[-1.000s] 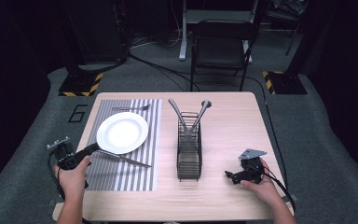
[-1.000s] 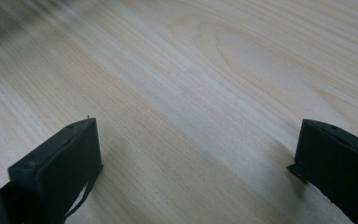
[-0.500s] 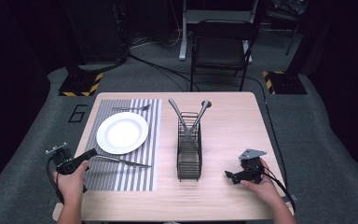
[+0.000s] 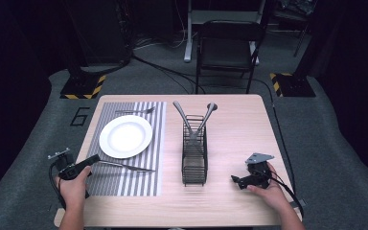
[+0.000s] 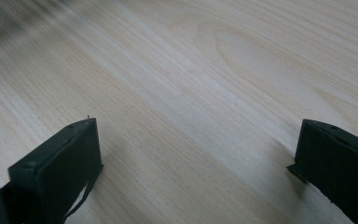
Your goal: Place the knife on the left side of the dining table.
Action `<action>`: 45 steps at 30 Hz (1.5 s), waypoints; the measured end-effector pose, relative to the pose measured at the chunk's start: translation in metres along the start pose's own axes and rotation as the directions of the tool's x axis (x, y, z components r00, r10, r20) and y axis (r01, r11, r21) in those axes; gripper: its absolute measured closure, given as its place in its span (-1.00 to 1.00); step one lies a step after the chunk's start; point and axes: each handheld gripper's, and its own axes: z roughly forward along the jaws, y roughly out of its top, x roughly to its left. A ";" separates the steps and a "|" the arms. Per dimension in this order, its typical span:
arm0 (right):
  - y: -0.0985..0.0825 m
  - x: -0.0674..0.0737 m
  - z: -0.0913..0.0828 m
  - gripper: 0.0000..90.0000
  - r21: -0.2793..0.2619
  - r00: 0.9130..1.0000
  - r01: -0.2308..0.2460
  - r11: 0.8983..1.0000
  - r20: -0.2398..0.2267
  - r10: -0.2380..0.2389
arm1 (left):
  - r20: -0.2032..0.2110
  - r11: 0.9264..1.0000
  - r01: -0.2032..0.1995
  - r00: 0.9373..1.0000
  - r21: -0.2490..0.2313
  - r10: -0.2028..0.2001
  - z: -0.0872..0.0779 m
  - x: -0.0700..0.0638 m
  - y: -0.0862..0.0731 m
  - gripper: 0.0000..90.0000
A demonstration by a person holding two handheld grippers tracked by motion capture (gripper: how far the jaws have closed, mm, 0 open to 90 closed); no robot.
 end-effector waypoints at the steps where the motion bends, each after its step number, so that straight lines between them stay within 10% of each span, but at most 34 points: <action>1: 0.000 0.000 0.000 -1.00 0.000 1.000 0.000 1.000 0.000 0.000 | -0.001 1.000 0.011 1.000 0.000 -0.011 0.001 0.001 -0.001 0.57; 45: 0.000 0.000 0.000 -1.00 0.000 1.000 0.000 1.000 0.000 0.000 | -0.064 0.996 0.019 0.998 0.089 -0.013 0.015 0.025 -0.015 0.52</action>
